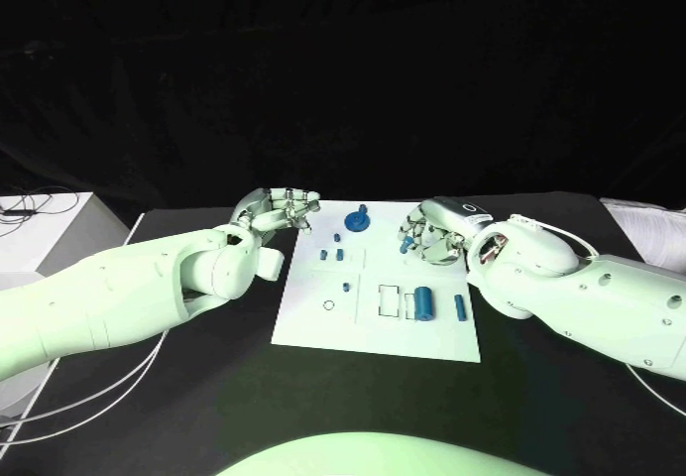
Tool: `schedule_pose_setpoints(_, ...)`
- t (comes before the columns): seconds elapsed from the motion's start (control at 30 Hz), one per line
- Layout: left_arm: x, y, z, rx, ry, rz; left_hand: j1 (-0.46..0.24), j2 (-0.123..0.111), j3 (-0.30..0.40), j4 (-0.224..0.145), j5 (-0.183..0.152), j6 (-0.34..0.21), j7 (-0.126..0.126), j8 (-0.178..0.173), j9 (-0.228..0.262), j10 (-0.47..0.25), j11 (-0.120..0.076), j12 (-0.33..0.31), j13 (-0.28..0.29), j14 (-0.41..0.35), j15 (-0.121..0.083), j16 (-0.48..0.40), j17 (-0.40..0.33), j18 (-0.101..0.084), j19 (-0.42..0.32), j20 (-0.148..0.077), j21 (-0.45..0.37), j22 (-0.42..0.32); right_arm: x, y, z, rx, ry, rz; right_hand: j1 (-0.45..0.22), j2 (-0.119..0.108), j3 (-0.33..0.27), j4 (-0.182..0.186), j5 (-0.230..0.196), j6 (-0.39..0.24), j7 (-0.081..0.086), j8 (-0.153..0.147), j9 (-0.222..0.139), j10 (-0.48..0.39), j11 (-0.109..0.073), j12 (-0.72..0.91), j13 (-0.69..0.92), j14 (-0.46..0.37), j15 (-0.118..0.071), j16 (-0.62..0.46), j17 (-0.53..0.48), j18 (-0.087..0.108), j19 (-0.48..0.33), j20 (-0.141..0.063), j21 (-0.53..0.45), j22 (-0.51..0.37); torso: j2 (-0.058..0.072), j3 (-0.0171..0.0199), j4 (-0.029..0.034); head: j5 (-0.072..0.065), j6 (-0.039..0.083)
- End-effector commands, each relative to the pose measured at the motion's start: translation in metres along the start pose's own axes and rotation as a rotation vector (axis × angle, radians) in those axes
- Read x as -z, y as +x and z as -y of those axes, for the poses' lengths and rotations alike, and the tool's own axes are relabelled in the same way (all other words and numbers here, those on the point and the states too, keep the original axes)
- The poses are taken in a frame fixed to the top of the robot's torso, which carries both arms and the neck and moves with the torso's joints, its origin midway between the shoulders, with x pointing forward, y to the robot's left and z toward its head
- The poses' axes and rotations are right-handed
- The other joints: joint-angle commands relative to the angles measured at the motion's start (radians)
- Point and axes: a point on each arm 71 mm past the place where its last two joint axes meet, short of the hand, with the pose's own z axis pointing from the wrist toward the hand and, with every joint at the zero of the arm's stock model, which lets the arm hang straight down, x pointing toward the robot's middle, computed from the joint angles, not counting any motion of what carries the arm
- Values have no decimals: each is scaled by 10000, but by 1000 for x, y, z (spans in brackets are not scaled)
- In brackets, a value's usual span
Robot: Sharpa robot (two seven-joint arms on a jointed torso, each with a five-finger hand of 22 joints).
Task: Assemble the parts on the task board
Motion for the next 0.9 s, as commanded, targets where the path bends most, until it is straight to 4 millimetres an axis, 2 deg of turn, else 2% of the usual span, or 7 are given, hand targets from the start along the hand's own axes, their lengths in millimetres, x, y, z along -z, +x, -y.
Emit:
schedule_pose_setpoints(0.03,-1,2,0,52,37,-80,93,-4,-6,-81,58,-16,-2,-25,9,-65,-7,41,14,-54,13,2,16,155,36,-1,-47,-16,-2,2,-14,-518,-555,72,32,137,61,-4,43,72,52,293,426,-9,-53,1,-16,744,-9,31,1260,-102,720,-70,64,1806,3,12,6,65,27)
schedule_pose_setpoints(0.2,-3,5,-1,90,25,-121,93,-4,-6,-81,58,-16,-2,-25,9,-65,-7,41,14,-54,13,2,16,155,36,-1,-47,-16,-8,17,-41,-901,-1251,-103,34,140,69,-12,49,71,52,296,431,-8,-53,-3,-21,743,-9,28,1255,-102,720,-69,61,1806,-3,13,2,195,32)
schedule_pose_setpoints(0.37,-5,7,-2,119,12,-144,93,-4,-6,-81,58,-16,-2,-25,9,-65,-7,41,14,-54,13,2,16,155,36,-1,-47,-16,-13,32,-69,-1249,-1959,-285,40,143,85,-28,57,62,56,296,435,-12,-50,-13,-30,741,-9,25,1249,-100,720,-69,48,1804,6,16,30,262,44)
schedule_pose_setpoints(0.53,-6,7,-3,114,6,-107,101,-7,-10,-86,57,-21,2,-27,9,-88,-1,52,23,-64,18,-9,15,154,33,1,-52,-18,-16,46,-92,-1453,-2523,-522,42,143,90,-34,59,58,57,295,436,-15,-48,-16,-32,742,-9,26,1252,-98,719,-69,37,1802,25,-5,34,318,36)
schedule_pose_setpoints(0.73,-6,7,-3,101,6,-69,101,-7,-10,-86,57,-21,2,-27,9,-88,-1,52,23,-64,18,-9,15,154,33,1,-52,-18,-18,59,-105,-1384,-2823,-638,45,144,98,-43,59,52,61,294,439,-18,-45,-23,-37,739,-8,20,1241,-97,719,-68,27,1800,38,-15,27,395,-44)
schedule_pose_setpoints(0.9,-6,7,-3,99,5,-65,101,-7,-10,-86,57,-21,2,-27,9,-88,-1,52,23,-64,18,-9,15,154,33,1,-52,-18,-21,68,-108,-1157,-2822,-706,48,144,108,-57,63,44,67,293,442,-22,-42,-30,-44,739,-6,21,1244,-97,719,-67,32,1802,35,-15,25,474,-123)
